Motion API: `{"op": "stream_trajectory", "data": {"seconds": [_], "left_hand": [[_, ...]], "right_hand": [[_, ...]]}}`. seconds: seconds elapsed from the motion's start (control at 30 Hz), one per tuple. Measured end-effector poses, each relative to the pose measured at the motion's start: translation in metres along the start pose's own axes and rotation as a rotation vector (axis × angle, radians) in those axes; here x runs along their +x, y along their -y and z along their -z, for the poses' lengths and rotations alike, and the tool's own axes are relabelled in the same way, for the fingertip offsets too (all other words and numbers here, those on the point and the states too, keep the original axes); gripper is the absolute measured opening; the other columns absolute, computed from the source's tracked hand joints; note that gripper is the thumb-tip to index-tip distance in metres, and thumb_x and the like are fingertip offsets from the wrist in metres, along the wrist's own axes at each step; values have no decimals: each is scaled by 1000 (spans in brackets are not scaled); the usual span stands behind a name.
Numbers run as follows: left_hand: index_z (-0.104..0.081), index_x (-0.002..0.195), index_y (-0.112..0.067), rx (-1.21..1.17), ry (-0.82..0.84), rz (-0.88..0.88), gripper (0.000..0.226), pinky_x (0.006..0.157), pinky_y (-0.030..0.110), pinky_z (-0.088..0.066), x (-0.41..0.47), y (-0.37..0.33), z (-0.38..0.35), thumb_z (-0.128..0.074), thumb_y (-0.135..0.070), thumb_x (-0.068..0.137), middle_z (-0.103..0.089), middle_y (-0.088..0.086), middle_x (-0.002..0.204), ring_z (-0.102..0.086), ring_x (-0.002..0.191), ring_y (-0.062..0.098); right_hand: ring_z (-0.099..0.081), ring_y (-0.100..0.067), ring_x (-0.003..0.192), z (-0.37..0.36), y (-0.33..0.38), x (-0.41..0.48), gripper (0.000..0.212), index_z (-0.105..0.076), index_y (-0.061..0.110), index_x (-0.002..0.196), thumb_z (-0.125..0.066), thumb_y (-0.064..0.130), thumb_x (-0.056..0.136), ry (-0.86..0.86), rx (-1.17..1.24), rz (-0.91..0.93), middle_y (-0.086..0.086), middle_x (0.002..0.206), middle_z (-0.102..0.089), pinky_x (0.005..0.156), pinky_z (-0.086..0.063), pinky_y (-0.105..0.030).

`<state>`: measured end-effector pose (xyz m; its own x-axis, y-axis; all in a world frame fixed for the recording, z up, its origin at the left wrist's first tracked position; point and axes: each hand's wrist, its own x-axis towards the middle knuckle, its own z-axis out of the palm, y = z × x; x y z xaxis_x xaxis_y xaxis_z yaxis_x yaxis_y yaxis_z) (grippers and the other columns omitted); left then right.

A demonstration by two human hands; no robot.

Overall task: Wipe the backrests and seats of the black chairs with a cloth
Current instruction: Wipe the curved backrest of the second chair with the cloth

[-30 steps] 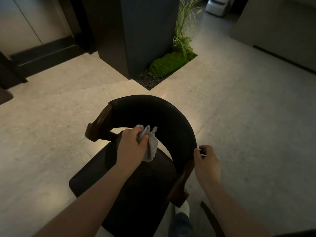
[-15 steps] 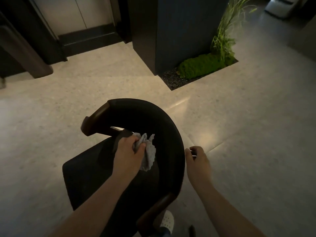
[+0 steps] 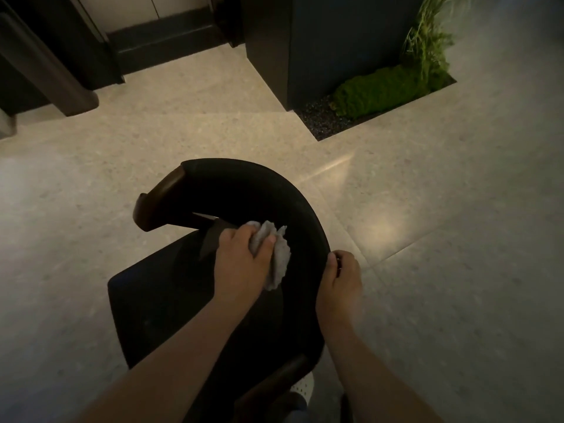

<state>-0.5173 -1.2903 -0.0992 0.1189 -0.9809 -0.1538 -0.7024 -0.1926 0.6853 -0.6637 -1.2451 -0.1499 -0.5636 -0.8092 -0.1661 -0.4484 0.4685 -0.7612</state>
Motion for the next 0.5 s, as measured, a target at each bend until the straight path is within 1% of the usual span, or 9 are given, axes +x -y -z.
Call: {"op": "stream_trajectory", "data": {"seconds": [0.07, 0.1, 0.17, 0.2, 0.3, 0.37, 0.4, 0.47, 0.5], "left_hand": [[-49, 128, -26, -47, -20, -21, 43, 82, 19, -37, 7, -2, -15, -56, -47, 93, -36, -7, 119, -46, 102, 7], [-49, 127, -26, -82, -30, -34, 43, 81, 16, -36, 10, -3, -22, -58, -48, 91, -37, -6, 120, -46, 104, 9], [-49, 125, -27, -151, -55, -62, 42, 77, 11, -35, 15, -8, -35, -60, -48, 90, -37, -5, 118, -46, 105, 10], [-48, 124, -28, -184, -63, -70, 41, 78, 12, -37, 17, -12, -40, -60, -47, 90, -35, -6, 118, -47, 104, 10], [-50, 124, -25, -261, -65, -112, 37, 84, 23, -48, 20, -25, -53, -55, -46, 94, -34, -7, 114, -49, 100, 10], [-51, 123, -21, -265, -57, -163, 38, 88, 28, -50, 22, -30, -62, -51, -46, 96, -35, -7, 113, -50, 99, 10], [-51, 124, -20, -253, -61, -187, 40, 88, 28, -49, 24, -31, -67, -50, -48, 95, -36, -6, 113, -49, 99, 11], [-51, 124, -20, -186, -96, -211, 43, 85, 25, -45, 30, -33, -77, -51, -50, 93, -40, -3, 115, -47, 99, 11], [-52, 122, -20, -140, -122, -209, 43, 82, 24, -43, 33, -34, -81, -51, -51, 92, -42, -1, 115, -46, 98, 11]], "right_hand": [[-50, -1, 75, -3, -4, 1, 24, -58, 19, 103, -40, 34, 101, -46, -11, 10, 6, 94, -55, 60, -34, -12], [-50, -3, 74, -5, -5, 0, 23, -59, 19, 102, -41, 33, 101, -70, -21, 22, 6, 94, -55, 60, -34, -13], [-49, -3, 72, -7, -7, 1, 21, -59, 19, 100, -43, 32, 100, -111, -36, 46, 7, 92, -55, 59, -35, -17], [-49, -3, 71, -8, -8, 2, 20, -59, 19, 99, -44, 32, 100, -126, -41, 54, 8, 91, -55, 58, -36, -19], [-52, -7, 72, -9, -9, 2, 19, -60, 19, 97, -44, 31, 99, -149, -55, 68, 7, 90, -57, 58, -36, -24], [-51, -7, 72, -9, -9, 2, 19, -60, 20, 97, -44, 30, 99, -148, -56, 71, 7, 90, -57, 57, -35, -22], [-50, -6, 71, -8, -8, 2, 19, -59, 20, 96, -44, 30, 99, -145, -56, 72, 8, 89, -57, 57, -34, -19], [-48, -3, 70, -7, -8, 2, 18, -59, 20, 96, -43, 30, 99, -135, -59, 68, 10, 89, -56, 57, -31, -13], [-48, -2, 70, -7, -9, 1, 18, -58, 21, 96, -43, 31, 99, -130, -61, 68, 10, 89, -56, 57, -31, -12]]}}
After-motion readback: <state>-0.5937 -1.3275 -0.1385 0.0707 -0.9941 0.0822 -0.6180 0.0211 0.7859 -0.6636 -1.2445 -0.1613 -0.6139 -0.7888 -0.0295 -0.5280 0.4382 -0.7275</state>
